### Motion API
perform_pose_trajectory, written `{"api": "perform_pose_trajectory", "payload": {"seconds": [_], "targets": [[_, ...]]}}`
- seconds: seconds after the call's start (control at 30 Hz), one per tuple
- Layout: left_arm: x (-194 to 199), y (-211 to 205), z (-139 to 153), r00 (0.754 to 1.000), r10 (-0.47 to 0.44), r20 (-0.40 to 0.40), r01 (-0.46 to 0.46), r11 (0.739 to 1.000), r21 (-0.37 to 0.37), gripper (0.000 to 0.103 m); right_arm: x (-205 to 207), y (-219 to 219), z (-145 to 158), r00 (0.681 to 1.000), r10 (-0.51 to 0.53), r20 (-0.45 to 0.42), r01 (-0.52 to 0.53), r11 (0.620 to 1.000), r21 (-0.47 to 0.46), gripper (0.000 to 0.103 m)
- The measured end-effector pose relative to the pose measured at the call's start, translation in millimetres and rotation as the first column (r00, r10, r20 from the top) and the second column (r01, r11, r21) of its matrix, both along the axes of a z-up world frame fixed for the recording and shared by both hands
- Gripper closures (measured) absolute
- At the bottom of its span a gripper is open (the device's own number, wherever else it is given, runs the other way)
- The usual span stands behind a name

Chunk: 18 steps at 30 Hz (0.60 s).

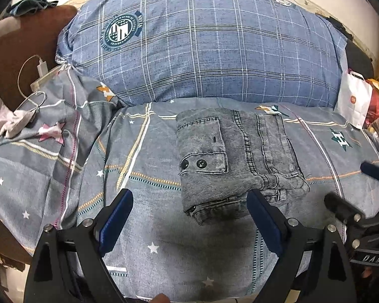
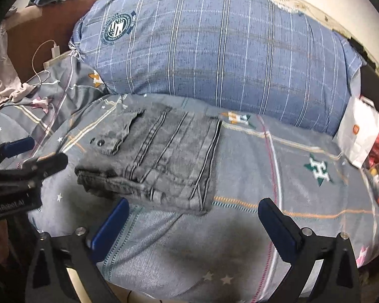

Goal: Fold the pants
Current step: 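Release the jeans and lift both grippers away from the folded stack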

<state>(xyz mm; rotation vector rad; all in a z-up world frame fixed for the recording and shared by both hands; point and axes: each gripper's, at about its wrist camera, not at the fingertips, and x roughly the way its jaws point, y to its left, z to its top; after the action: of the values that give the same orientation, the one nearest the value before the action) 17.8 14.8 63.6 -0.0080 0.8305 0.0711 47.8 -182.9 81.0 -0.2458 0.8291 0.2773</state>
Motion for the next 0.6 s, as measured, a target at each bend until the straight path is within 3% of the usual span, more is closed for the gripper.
{"api": "perform_pose_trajectory", "payload": {"seconds": [0.2, 0.6], "targets": [[1.1, -4.0, 6.2, 1.0, -0.01, 0.028, 0.01, 1.0, 0.009, 0.011, 3.8, 0.9, 7.0, 1.0, 0.002, 0.003, -0.002, 1.0, -0.019, 0.0], [-0.3, 5.2, -1.2, 1.0, 0.004, 0.022, -0.004, 1.0, 0.027, 0.011, 6.5, 12.8, -8.2, 0.999, 0.012, -0.05, -0.012, 1.0, 0.003, 0.0]]}}
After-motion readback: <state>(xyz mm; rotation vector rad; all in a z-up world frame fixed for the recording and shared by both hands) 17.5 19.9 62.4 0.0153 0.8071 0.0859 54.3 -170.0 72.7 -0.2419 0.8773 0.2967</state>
